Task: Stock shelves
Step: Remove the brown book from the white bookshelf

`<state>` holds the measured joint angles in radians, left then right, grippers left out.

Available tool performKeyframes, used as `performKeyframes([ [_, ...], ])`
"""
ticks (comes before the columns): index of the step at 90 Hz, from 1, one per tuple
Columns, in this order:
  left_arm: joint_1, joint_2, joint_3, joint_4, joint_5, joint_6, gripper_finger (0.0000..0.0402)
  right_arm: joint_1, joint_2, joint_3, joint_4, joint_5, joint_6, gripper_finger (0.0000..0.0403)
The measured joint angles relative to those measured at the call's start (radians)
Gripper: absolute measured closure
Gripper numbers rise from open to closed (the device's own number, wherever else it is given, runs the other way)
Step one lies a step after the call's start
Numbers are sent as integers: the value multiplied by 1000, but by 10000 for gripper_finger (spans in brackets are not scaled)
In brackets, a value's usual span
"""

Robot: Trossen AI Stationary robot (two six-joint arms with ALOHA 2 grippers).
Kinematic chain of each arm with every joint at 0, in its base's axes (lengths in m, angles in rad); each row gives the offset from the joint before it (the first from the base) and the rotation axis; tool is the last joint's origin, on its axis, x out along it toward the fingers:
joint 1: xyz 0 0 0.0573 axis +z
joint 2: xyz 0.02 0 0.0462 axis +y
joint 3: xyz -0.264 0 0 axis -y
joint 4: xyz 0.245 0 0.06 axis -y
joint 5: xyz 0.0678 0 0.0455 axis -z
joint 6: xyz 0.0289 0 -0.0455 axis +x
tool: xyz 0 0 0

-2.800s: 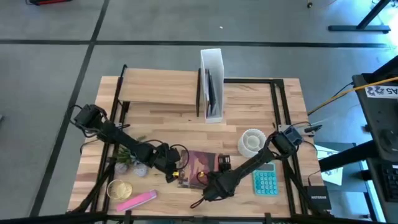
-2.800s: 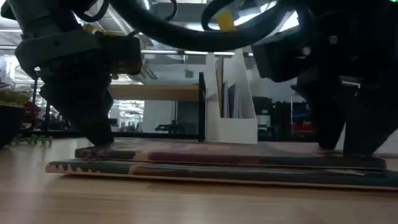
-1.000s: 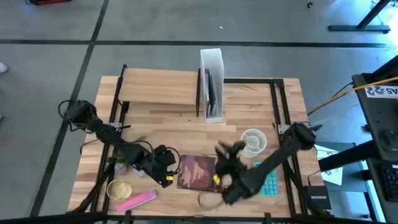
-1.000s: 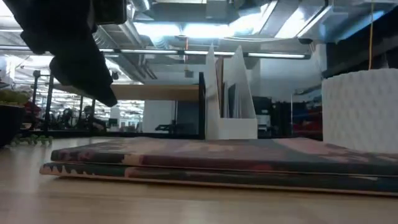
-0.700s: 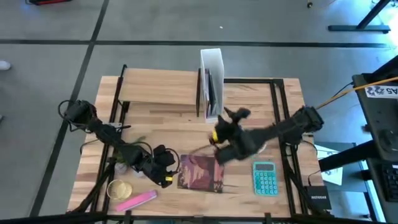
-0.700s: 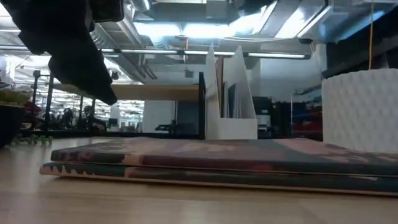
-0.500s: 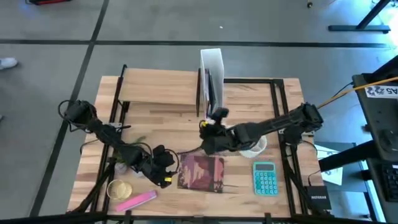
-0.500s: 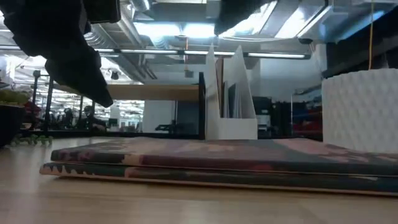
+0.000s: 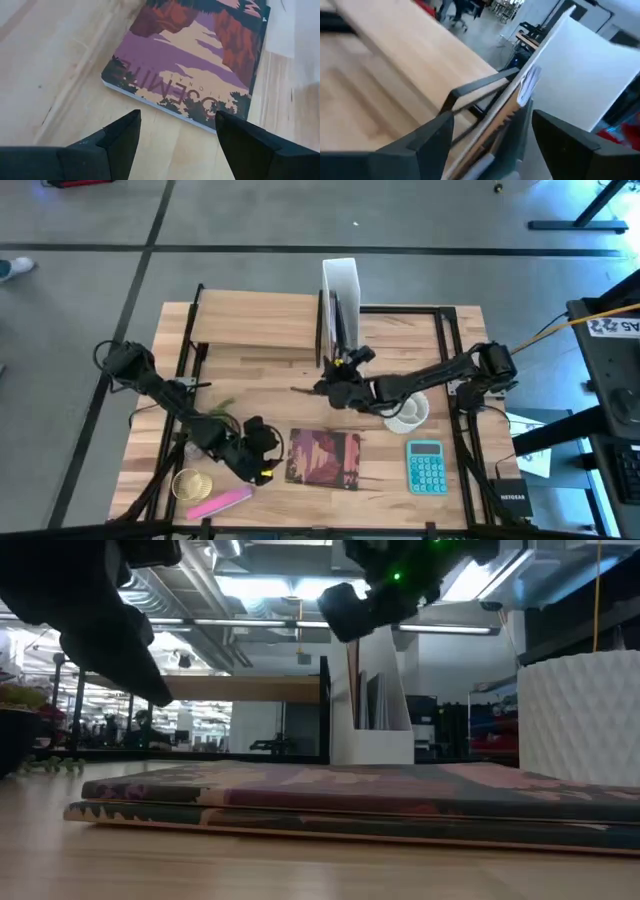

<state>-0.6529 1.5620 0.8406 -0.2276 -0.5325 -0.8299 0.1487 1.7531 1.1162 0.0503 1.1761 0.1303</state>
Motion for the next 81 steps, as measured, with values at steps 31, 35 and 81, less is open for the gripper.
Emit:
performKeyframes([
  [31,0,0,0,1,-5,-21,163,-125,0,-17,91,-119,139,201],
  [35,0,0,0,1,-5,-22,163,-133,0,-17,91,-149,152,222],
  [81,0,0,0,2,-16,-26,163,-105,0,37,153,14,55,397],
])
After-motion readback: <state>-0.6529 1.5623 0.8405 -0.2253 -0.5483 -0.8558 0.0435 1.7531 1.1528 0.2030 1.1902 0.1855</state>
